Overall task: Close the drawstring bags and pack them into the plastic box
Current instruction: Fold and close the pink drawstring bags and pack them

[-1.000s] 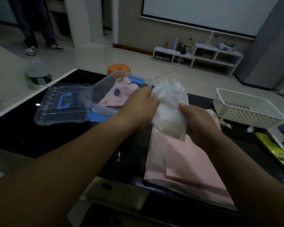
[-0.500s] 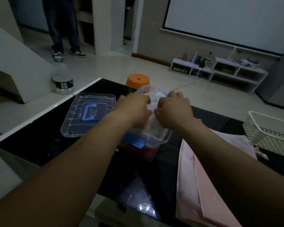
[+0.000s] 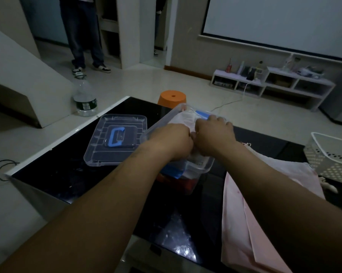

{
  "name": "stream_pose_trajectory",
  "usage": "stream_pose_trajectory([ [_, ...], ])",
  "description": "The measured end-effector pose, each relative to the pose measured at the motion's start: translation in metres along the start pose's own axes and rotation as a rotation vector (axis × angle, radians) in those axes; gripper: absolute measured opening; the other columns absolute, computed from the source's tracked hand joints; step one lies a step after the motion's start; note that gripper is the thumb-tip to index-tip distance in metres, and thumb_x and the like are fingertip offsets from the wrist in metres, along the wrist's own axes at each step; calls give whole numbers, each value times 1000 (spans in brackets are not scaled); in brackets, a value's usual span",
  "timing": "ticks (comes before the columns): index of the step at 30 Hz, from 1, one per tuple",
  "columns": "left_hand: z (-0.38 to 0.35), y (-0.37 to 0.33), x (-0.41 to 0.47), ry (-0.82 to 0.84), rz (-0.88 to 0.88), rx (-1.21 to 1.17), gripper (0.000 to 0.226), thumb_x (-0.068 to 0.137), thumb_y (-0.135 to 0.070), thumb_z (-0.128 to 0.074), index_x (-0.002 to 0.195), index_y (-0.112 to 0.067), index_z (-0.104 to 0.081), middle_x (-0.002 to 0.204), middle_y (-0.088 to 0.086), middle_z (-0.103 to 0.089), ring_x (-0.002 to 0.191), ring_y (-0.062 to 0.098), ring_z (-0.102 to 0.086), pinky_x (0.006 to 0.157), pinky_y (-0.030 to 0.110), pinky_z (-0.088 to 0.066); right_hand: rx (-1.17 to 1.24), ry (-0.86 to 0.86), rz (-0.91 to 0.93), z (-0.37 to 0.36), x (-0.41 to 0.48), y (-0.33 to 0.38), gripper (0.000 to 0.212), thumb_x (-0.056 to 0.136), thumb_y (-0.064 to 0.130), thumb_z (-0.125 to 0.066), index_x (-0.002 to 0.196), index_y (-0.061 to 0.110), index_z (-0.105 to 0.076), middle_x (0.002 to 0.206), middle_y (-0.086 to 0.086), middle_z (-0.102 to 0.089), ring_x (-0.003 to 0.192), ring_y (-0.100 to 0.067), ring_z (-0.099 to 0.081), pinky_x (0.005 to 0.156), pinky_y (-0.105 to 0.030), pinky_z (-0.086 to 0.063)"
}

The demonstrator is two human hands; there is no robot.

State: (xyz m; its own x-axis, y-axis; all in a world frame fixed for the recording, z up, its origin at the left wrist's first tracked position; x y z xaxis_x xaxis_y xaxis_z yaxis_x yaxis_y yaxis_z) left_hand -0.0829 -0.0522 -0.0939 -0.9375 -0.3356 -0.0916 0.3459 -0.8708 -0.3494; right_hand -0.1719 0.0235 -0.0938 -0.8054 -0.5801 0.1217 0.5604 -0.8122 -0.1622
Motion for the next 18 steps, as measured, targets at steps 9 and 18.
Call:
stream_pose_trajectory([
  [9, 8, -69, -26, -346, -210, -291, 9, 101, -24, -55, 94, -22, -49, 83, -1, -59, 76, 15, -59, 68, 34, -51, 767, -299, -93, 10, -69, -68, 15, 95, 17, -60, 85, 18, -49, 78, 0, -58, 70, -21, -55, 59, -37, -40],
  [18, -87, -145, 2, 25, -251, -144, 33, 102, -34, -48, 76, -16, -53, 97, 9, -70, 84, 29, -61, 69, 31, -38, 945, -149, -525, -58, -150, -249, 41, 102, 34, -58, 74, 6, -70, 72, -10, -73, 70, -27, -68, 71, -47, -56],
])
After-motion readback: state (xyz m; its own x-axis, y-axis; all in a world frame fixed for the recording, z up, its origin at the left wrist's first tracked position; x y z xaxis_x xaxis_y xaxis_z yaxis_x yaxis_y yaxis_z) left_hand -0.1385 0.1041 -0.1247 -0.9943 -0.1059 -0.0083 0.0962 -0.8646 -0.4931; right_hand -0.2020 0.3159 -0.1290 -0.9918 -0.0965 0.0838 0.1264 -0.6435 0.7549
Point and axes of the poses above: each hand's wrist, its own x-axis towards the middle knuckle, its own z-axis out of the back of the hand, y = z × x, the point moved 6 cm from there along x, towards the middle knuckle
